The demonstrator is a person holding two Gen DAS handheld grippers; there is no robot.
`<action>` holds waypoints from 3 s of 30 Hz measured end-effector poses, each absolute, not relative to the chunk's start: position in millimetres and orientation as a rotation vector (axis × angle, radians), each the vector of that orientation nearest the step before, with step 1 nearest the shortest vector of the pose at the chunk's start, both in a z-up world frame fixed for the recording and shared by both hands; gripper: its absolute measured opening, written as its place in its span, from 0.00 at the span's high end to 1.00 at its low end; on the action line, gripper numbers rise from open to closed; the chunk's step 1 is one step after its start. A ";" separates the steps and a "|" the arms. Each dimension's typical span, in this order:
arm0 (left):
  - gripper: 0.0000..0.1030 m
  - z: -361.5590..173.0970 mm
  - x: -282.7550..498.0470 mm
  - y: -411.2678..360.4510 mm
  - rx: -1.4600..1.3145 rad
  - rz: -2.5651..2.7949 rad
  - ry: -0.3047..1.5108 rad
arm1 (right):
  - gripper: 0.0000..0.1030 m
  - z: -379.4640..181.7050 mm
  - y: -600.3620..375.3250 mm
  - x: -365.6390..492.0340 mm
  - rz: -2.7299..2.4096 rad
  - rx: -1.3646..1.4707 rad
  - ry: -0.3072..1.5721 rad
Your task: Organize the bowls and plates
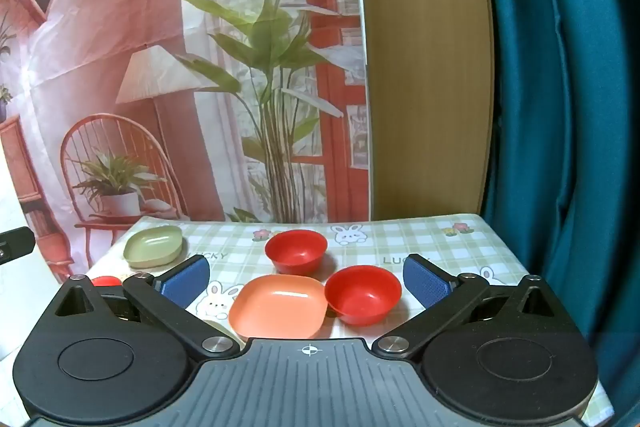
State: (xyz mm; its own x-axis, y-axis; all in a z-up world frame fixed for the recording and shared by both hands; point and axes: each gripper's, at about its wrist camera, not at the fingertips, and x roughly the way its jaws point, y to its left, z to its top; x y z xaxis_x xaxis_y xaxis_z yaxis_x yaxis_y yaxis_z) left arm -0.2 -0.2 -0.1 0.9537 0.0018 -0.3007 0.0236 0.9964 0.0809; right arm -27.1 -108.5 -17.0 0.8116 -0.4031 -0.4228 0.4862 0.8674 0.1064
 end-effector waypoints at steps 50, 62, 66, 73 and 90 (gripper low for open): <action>0.00 -1.9 -0.8 1.2 0.060 -0.012 0.309 | 0.00 -19.2 -109.2 -28.6 -0.477 0.218 0.401; 0.00 -1.8 -0.6 1.2 0.059 -0.013 0.311 | 0.00 -18.9 -108.8 -28.3 -0.478 0.218 0.402; 0.00 -4.0 -0.6 1.2 0.058 -0.013 0.311 | 0.00 -18.8 -108.8 -28.1 -0.477 0.218 0.402; 0.00 -7.4 -2.2 1.6 0.055 -0.012 0.310 | 0.00 -19.0 -108.9 -28.0 -0.477 0.218 0.402; 0.00 -4.6 -0.8 -1.2 0.056 0.000 0.317 | 0.00 -17.3 -110.9 -29.5 -0.484 0.237 0.403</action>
